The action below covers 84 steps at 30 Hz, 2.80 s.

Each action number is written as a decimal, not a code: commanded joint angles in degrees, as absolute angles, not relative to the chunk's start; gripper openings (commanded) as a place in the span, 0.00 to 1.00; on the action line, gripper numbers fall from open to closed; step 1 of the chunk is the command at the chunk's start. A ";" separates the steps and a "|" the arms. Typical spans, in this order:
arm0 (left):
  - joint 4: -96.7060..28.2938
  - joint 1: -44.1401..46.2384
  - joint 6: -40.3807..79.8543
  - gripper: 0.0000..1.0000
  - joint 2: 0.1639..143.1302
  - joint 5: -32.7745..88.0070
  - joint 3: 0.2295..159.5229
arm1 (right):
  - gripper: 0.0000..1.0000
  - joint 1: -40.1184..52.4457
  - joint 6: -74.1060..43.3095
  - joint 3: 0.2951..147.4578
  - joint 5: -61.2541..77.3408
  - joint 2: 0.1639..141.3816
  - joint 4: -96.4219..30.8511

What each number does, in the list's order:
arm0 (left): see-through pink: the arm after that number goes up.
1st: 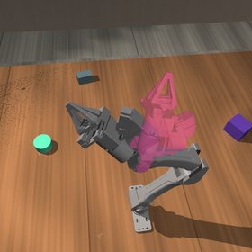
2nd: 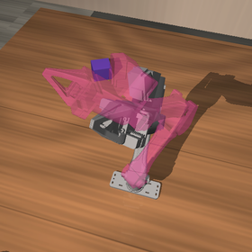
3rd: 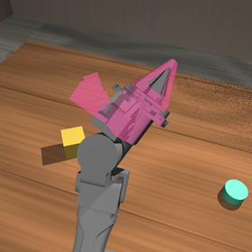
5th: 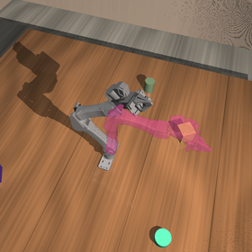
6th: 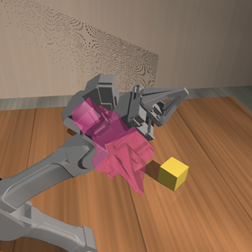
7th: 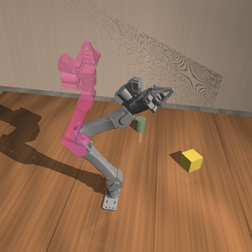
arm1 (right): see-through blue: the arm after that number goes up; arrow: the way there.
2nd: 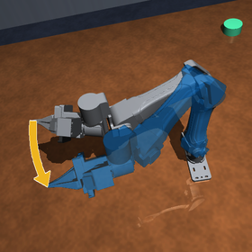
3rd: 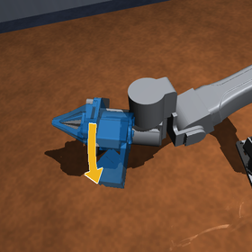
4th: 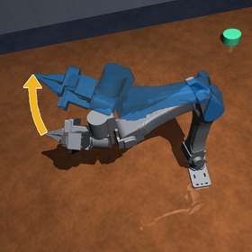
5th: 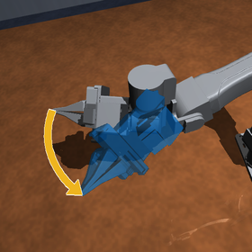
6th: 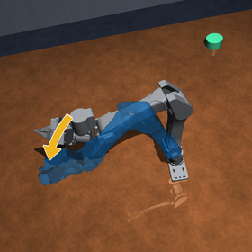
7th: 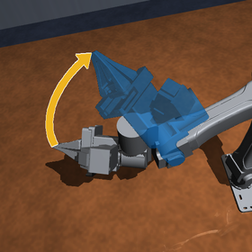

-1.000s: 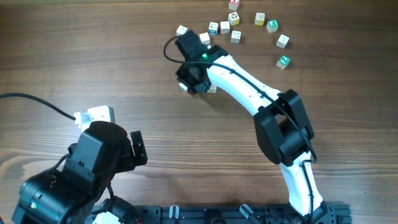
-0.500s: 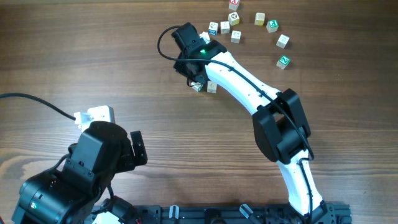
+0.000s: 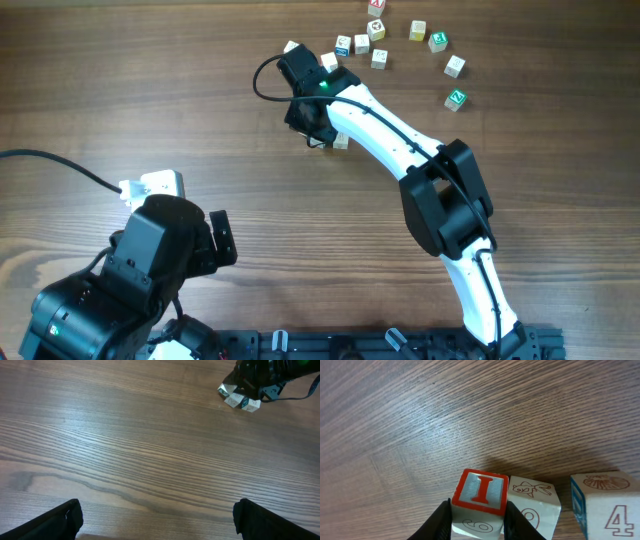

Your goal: Form a horizontal line

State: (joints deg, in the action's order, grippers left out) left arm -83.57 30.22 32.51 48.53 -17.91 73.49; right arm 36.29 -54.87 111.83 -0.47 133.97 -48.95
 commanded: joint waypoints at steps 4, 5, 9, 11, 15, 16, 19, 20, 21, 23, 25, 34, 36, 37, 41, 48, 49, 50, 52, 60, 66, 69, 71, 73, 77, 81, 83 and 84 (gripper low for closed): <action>-83.44 29.87 33.50 1.00 48.42 -17.61 73.28 | 0.11 36.03 -46.02 112.07 0.91 135.48 -50.24; -83.44 29.87 33.50 1.00 48.42 -17.61 73.28 | 0.11 36.03 -45.80 112.07 0.93 135.41 -50.43; -83.44 29.89 33.50 1.00 48.42 -17.61 73.28 | 0.11 36.03 -43.13 112.18 0.91 134.34 -50.65; -83.44 29.87 33.50 1.00 48.42 -17.61 73.28 | 0.11 36.03 -41.32 112.18 0.93 133.43 -50.68; -83.42 29.87 33.50 1.00 48.42 -17.61 73.28 | 0.11 36.03 -39.46 112.18 0.99 131.61 -50.96; -83.44 29.87 33.50 1.00 48.42 -17.61 73.28 | 0.11 36.05 -38.96 112.18 1.41 131.33 -50.94; -83.42 29.87 33.50 1.00 48.42 -17.61 73.28 | 0.11 36.05 -38.83 112.18 1.56 130.63 -50.92; -83.44 29.87 33.50 1.00 48.42 -17.61 73.28 | 0.11 36.05 -38.44 112.20 1.58 130.26 -50.81; -83.44 29.87 33.50 1.00 48.42 -17.61 73.28 | 0.11 36.07 -37.39 112.20 1.80 129.75 -50.61; -83.44 29.87 33.50 1.00 48.42 -17.61 73.28 | 0.11 36.18 -36.10 112.57 1.83 128.79 -50.57; -83.44 29.87 33.50 1.00 48.42 -17.61 73.28 | 0.11 36.21 -34.54 113.49 1.80 127.96 -50.52; -83.44 29.87 33.50 1.00 48.42 -17.61 73.28 | 0.11 37.47 -34.61 113.99 5.78 128.49 -48.03; -83.44 29.87 33.50 1.00 48.42 -17.61 73.28 | 0.11 38.11 -34.68 113.99 3.99 128.86 -48.10; -83.42 29.87 33.50 1.00 48.42 -17.61 73.28 | 0.11 38.26 -34.68 113.99 3.44 129.10 -48.25; -83.42 29.87 33.50 1.00 48.42 -17.61 73.28 | 0.11 38.22 -34.70 113.95 3.44 130.10 -49.04; -83.44 29.87 33.50 1.00 48.42 -17.61 73.28 | 0.11 38.13 -36.05 113.89 1.19 132.64 -50.98; -83.42 29.87 33.50 1.00 48.42 -17.61 73.28 | 0.12 38.11 -36.62 113.89 -0.51 132.79 -51.44; -83.44 29.87 33.50 1.00 48.42 -17.61 73.28 | 0.12 38.00 -37.17 113.89 -2.17 132.79 -51.83; -83.44 29.87 33.50 1.00 48.42 -17.61 73.28 | 0.12 37.78 -37.50 113.89 -2.57 132.79 -51.96; -83.44 29.87 33.50 1.00 48.42 -17.61 73.28 | 0.12 37.32 -37.54 113.89 0.56 135.44 -52.40; -83.44 29.87 33.50 1.00 48.42 -17.61 73.28 | 0.12 37.30 -38.13 113.89 1.76 136.09 -51.18; -83.42 29.87 33.50 1.00 48.42 -17.61 73.28 | 0.12 37.01 -39.20 113.89 1.26 136.09 -52.23; -83.44 29.87 33.50 1.00 48.42 -17.61 73.28 | 0.17 36.77 -39.18 113.91 0.54 136.09 -52.77; -83.44 29.87 33.50 1.00 48.42 -17.61 73.28 | 0.24 36.40 -39.00 113.91 0.47 136.09 -52.97; -83.44 29.87 33.50 1.00 48.42 -17.61 73.28 | 0.25 36.25 -38.98 113.95 0.47 136.07 -53.41; -83.42 29.89 33.50 1.00 48.42 -17.61 73.28 | 0.25 36.01 -38.96 113.95 0.47 136.05 -53.47; -83.44 29.87 33.50 1.00 48.42 -17.61 73.28 | 0.27 36.03 -37.87 113.95 0.73 136.03 -53.49; -83.44 29.87 33.50 1.00 48.42 -17.61 73.28 | 0.39 36.03 -37.23 113.97 1.15 135.85 -53.63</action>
